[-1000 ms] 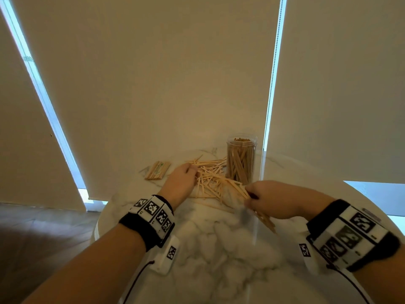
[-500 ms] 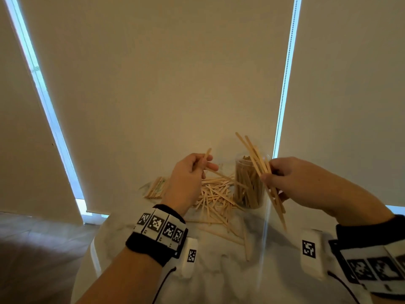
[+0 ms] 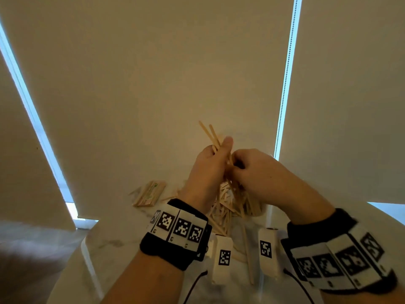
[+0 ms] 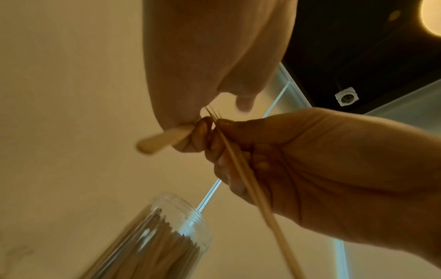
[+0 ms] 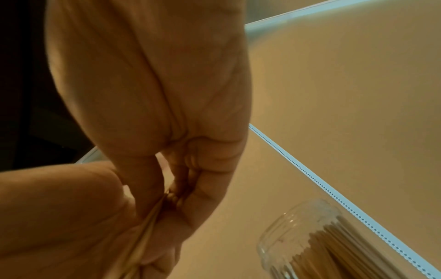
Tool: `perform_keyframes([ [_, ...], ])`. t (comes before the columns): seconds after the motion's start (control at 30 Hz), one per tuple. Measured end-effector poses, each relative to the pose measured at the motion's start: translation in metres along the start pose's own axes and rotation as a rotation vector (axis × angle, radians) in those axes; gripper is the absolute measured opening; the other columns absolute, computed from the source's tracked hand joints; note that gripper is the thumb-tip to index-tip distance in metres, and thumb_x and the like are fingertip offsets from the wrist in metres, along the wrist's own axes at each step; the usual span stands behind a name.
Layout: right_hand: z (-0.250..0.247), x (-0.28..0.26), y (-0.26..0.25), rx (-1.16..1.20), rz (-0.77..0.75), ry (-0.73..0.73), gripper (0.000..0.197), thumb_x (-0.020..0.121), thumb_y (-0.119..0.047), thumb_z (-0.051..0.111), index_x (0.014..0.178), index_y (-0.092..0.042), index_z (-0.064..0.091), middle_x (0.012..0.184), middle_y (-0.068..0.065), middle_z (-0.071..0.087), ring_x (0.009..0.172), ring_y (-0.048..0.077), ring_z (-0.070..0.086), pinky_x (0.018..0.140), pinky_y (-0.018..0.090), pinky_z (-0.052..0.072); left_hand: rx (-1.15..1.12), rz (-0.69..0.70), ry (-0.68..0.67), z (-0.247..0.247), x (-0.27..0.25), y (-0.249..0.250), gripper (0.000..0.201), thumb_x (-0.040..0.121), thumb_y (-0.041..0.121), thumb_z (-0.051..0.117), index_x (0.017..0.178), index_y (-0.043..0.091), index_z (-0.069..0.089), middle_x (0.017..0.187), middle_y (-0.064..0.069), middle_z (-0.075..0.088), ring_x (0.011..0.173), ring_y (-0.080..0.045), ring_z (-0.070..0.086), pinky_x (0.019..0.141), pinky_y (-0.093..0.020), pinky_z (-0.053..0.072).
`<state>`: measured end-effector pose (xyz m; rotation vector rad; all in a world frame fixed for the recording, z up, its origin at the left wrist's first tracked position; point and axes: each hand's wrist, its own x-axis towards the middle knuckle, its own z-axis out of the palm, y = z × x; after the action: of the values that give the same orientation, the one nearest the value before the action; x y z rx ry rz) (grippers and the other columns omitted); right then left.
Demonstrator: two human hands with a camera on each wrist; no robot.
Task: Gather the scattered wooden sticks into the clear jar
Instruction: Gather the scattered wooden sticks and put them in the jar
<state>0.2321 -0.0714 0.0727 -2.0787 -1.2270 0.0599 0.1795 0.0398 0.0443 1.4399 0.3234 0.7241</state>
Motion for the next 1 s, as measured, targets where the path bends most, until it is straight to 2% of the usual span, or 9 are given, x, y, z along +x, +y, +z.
perform_keyframes([
  [0.1, 0.007, 0.005, 0.003, 0.020, 0.020, 0.022, 0.020, 0.096, -0.026, 0.057, 0.081, -0.016, 0.064, 0.069, 0.004, 0.068, 0.063, 0.020, 0.067, 0.067, 0.040, 0.058, 0.047, -0.014, 0.046, 0.003, 0.001, -0.008, 0.036, 0.109, 0.038, 0.044, 0.102, 0.008, 0.062, 0.089, -0.004, 0.068, 0.081, -0.016, 0.066, 0.073, -0.032, 0.054],
  [0.2, 0.013, 0.005, 0.007, 0.002, 0.024, 0.048, 0.024, 0.094, -0.028, 0.061, 0.072, -0.021, 0.067, 0.059, 0.001, 0.068, 0.050, 0.009, 0.063, 0.063, 0.032, 0.058, -0.004, -0.029, 0.167, 0.006, 0.003, -0.015, 0.036, 0.111, 0.035, 0.037, 0.089, 0.012, 0.054, 0.071, -0.002, 0.058, 0.059, -0.014, 0.053, 0.054, -0.030, 0.044],
  [0.33, 0.018, 0.004, 0.007, -0.117, 0.008, -0.053, 0.014, 0.093, -0.036, 0.063, 0.085, -0.029, 0.072, 0.074, -0.001, 0.072, 0.067, 0.012, 0.068, 0.069, 0.029, 0.057, -0.250, -0.082, 0.298, -0.001, 0.010, -0.021, 0.033, 0.112, 0.034, 0.034, 0.093, 0.012, 0.050, 0.068, -0.004, 0.059, 0.060, -0.019, 0.054, 0.055, -0.031, 0.044],
  [0.43, 0.025, 0.005, 0.009, -0.228, 0.036, -0.158, 0.030, 0.097, -0.039, 0.056, 0.087, -0.015, 0.072, 0.074, 0.003, 0.068, 0.068, 0.018, 0.066, 0.071, 0.035, 0.058, -0.542, -0.037, 0.359, -0.006, 0.014, -0.014, 0.030, 0.113, 0.031, 0.033, 0.091, 0.014, 0.044, 0.061, 0.000, 0.047, 0.049, -0.013, 0.043, 0.050, -0.027, 0.042],
  [0.57, 0.034, 0.007, 0.011, -0.044, 0.050, -0.246, 0.023, 0.102, -0.016, 0.046, 0.102, -0.003, 0.065, 0.093, 0.011, 0.069, 0.078, 0.022, 0.068, 0.076, 0.036, 0.058, -0.703, -0.023, 0.334, 0.002, 0.012, -0.010, 0.033, 0.112, 0.036, 0.037, 0.086, 0.017, 0.045, 0.058, 0.005, 0.033, 0.043, -0.008, 0.027, 0.041, -0.023, 0.029],
  [0.73, 0.031, 0.010, 0.017, -0.056, 0.015, -0.199, 0.037, 0.108, -0.036, 0.027, 0.087, -0.020, 0.052, 0.069, -0.005, 0.053, 0.060, 0.009, 0.051, 0.054, 0.018, 0.038, -0.561, -0.070, 0.169, 0.006, 0.007, -0.009, 0.038, 0.109, 0.047, 0.037, 0.085, 0.018, 0.043, 0.061, 0.004, 0.038, 0.052, -0.011, 0.037, 0.050, -0.025, 0.035],
  [0.83, 0.033, 0.013, 0.017, 0.033, 0.001, -0.144, 0.038, 0.107, -0.042, 0.026, 0.128, -0.020, 0.049, 0.074, -0.013, 0.050, 0.063, 0.000, 0.050, 0.055, 0.015, 0.036, -0.383, -0.073, 0.078, 0.006, 0.003, -0.008, 0.035, 0.111, 0.039, 0.036, 0.087, 0.016, 0.047, 0.077, -0.004, 0.062, 0.075, -0.015, 0.058, 0.070, -0.032, 0.048],
  [0.9, 0.036, 0.014, 0.014, 0.024, -0.050, -0.087, 0.041, 0.108, -0.035, 0.025, 0.139, -0.016, 0.043, 0.080, -0.013, 0.050, 0.064, 0.000, 0.049, 0.054, 0.012, 0.039, -0.251, -0.083, 0.043, 0.008, -0.001, -0.009, 0.035, 0.112, 0.036, 0.034, 0.088, 0.016, 0.050, 0.102, -0.010, 0.074, 0.094, -0.016, 0.068, 0.082, -0.036, 0.052],
  [1.0, 0.034, 0.014, 0.018, 0.016, -0.034, -0.042, 0.034, 0.107, -0.037, 0.028, 0.116, -0.019, 0.056, 0.082, -0.008, 0.056, 0.066, 0.007, 0.052, 0.057, 0.018, 0.039, -0.278, -0.076, 0.041, 0.006, -0.002, -0.005, 0.030, 0.111, 0.031, 0.038, 0.106, 0.008, 0.058, 0.115, -0.013, 0.075, 0.104, -0.023, 0.072, 0.086, -0.036, 0.057],
])
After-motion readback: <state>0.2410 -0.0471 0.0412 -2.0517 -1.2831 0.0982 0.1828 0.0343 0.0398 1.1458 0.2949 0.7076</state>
